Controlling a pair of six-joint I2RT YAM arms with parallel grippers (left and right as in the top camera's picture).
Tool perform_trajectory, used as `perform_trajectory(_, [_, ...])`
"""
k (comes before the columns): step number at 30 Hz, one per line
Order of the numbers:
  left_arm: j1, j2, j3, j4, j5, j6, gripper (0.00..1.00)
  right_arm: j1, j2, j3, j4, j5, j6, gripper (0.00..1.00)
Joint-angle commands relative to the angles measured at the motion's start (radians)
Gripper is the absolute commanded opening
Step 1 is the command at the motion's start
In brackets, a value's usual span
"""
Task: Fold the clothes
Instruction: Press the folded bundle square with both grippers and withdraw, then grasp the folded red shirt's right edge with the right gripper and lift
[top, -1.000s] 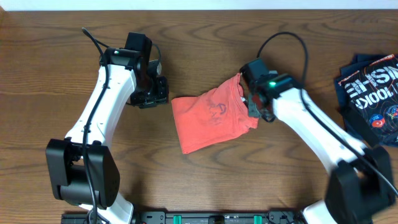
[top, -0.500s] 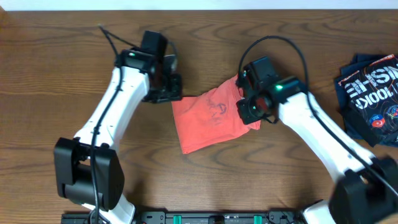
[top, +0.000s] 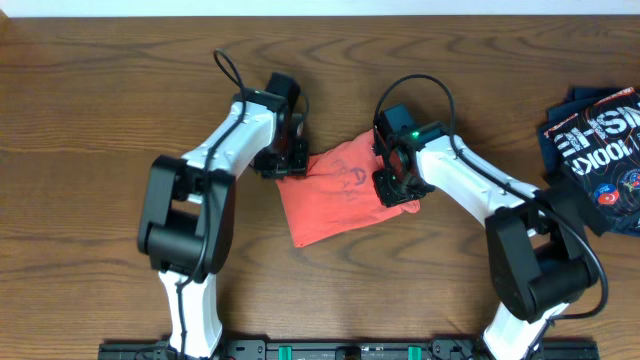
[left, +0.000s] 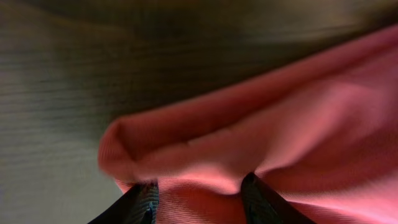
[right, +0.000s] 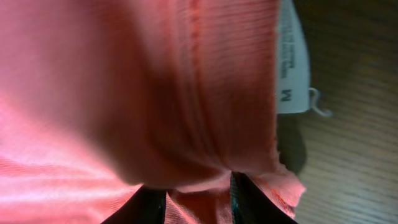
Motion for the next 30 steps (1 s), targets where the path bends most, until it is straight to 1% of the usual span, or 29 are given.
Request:
perform_trajectory(1, [0.011,0.021,-0.002,-0.011,-0.096,0.014,0.45,-0.013,0.016,-0.005,0.018,0.073,0.053,0.34])
perform_trajectory(5, [0.035,0.009,0.001,-0.022,-0.164,0.014,0.45,-0.04,-0.018,0.008,-0.002,0.008,0.011,0.33])
perform_trajectory(8, [0.07,-0.022,0.013,-0.037,-0.169,0.014,0.45,-0.071,-0.09,0.022,-0.021,-0.021,-0.026,0.38])
perform_trajectory(10, [0.105,-0.063,0.028,-0.048,-0.168,0.014,0.45,-0.102,-0.162,0.025,-0.022,-0.047,-0.081,0.46])
perform_trajectory(12, [0.135,-0.113,0.041,-0.064,-0.168,0.007,0.46,-0.137,-0.218,0.026,-0.019,-0.061,-0.134,0.62])
perform_trajectory(13, [0.15,-0.147,0.042,-0.074,-0.167,-0.006,0.47,-0.159,-0.244,0.026,-0.018,-0.068,-0.164,0.67])
perform_trajectory(14, [0.159,-0.172,0.042,-0.084,-0.161,-0.02,0.49,-0.18,-0.259,0.026,-0.019,-0.083,-0.201,0.68])
perform_trajectory(16, [0.177,-0.229,0.041,-0.117,-0.112,-0.047,0.56,-0.232,-0.271,0.026,-0.028,-0.17,-0.304,0.7])
perform_trajectory(18, [0.182,-0.265,0.041,-0.146,-0.044,-0.047,0.6,-0.277,-0.255,0.026,-0.045,-0.287,-0.401,0.71])
perform_trajectory(20, [0.178,-0.277,0.04,-0.17,-0.008,-0.047,0.61,-0.311,-0.222,0.026,-0.059,-0.369,-0.464,0.74])
perform_trajectory(23, [0.167,-0.275,0.03,-0.197,-0.002,-0.047,0.61,-0.335,-0.138,0.026,-0.062,-0.446,-0.525,0.8])
perform_trajectory(26, [0.164,-0.275,0.01,-0.198,-0.002,-0.047,0.61,-0.333,-0.04,0.026,-0.059,-0.484,-0.592,0.83])
perform_trajectory(27, [0.164,-0.275,0.005,-0.199,-0.002,-0.047,0.62,-0.33,-0.002,0.026,-0.05,-0.496,-0.601,0.85])
perform_trajectory(29, [0.165,-0.275,0.004,-0.203,-0.002,-0.047,0.61,-0.324,0.051,0.026,-0.034,-0.534,-0.619,0.93])
perform_trajectory(30, [0.164,-0.275,0.004,-0.203,-0.002,-0.047,0.61,-0.321,0.08,0.026,-0.025,-0.555,-0.636,0.94])
